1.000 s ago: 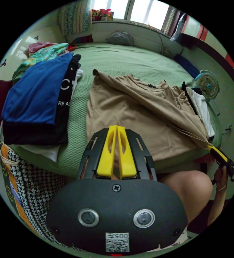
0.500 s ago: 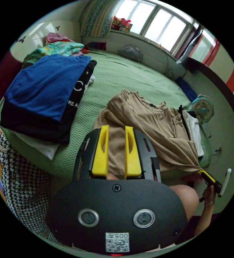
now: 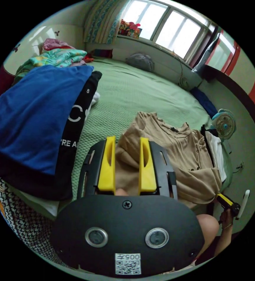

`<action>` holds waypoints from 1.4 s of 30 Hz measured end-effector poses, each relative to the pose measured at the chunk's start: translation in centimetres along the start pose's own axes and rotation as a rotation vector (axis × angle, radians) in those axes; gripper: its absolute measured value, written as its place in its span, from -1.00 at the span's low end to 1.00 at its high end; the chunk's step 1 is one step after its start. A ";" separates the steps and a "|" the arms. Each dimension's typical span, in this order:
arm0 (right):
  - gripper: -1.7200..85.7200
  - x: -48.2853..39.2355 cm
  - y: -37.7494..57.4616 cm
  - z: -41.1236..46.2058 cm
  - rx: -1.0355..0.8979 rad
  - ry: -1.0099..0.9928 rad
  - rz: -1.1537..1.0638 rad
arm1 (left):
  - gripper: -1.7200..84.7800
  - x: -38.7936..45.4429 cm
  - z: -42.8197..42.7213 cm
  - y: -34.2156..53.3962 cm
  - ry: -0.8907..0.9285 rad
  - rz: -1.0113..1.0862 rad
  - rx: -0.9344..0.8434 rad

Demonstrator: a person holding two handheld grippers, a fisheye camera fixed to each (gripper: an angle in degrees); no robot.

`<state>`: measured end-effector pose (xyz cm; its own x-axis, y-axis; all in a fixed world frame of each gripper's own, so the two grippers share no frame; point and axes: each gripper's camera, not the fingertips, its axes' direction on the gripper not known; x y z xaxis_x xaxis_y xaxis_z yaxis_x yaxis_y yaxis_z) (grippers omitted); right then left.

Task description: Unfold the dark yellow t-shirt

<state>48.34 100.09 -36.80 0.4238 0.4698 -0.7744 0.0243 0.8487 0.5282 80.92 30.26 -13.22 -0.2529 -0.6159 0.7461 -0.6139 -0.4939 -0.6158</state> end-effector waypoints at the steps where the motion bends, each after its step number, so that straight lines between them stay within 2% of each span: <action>1: -1.00 -0.1 0.2 0.0 0.001 0.012 -0.006 | -0.77 -0.1 0.2 0.1 0.007 -0.011 -0.017; 4: -1.00 -0.1 0.7 0.1 -0.002 0.020 -0.010 | -0.87 0.4 -0.2 0.6 0.008 -0.020 -0.031; 9: -1.00 0.7 2.3 -0.3 0.005 -0.006 0.010 | -0.91 1.9 -2.9 2.5 -0.013 -0.015 0.004; 12: -1.00 1.4 3.3 -0.9 0.002 -0.024 0.028 | -0.92 2.5 -5.2 4.6 -0.031 -0.035 -0.039; 16: -1.00 2.6 5.0 -3.2 0.047 -0.037 0.031 | -0.93 3.6 -10.5 8.1 -0.120 0.074 -0.053; 23: -1.00 5.0 8.6 -8.9 0.175 -0.074 0.048 | -0.93 2.6 -20.3 13.6 -0.072 0.137 -0.063; 32: -1.00 7.2 14.8 -16.2 0.280 0.009 -0.020 | -0.94 2.7 -30.7 21.9 0.038 0.246 -0.108; 37: -1.00 9.0 18.1 -19.4 0.298 -0.029 -0.032 | -0.94 3.0 -35.3 26.6 0.045 0.283 -0.112; 42: -1.00 9.8 21.0 -20.0 0.250 -0.081 -0.032 | -0.94 1.9 -36.3 30.2 0.060 0.227 -0.148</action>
<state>34.94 127.37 -40.26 0.4903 0.4138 -0.7670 0.2574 0.7721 0.5811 34.79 36.40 -21.19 -0.4377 -0.6606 0.6100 -0.6377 -0.2502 -0.7285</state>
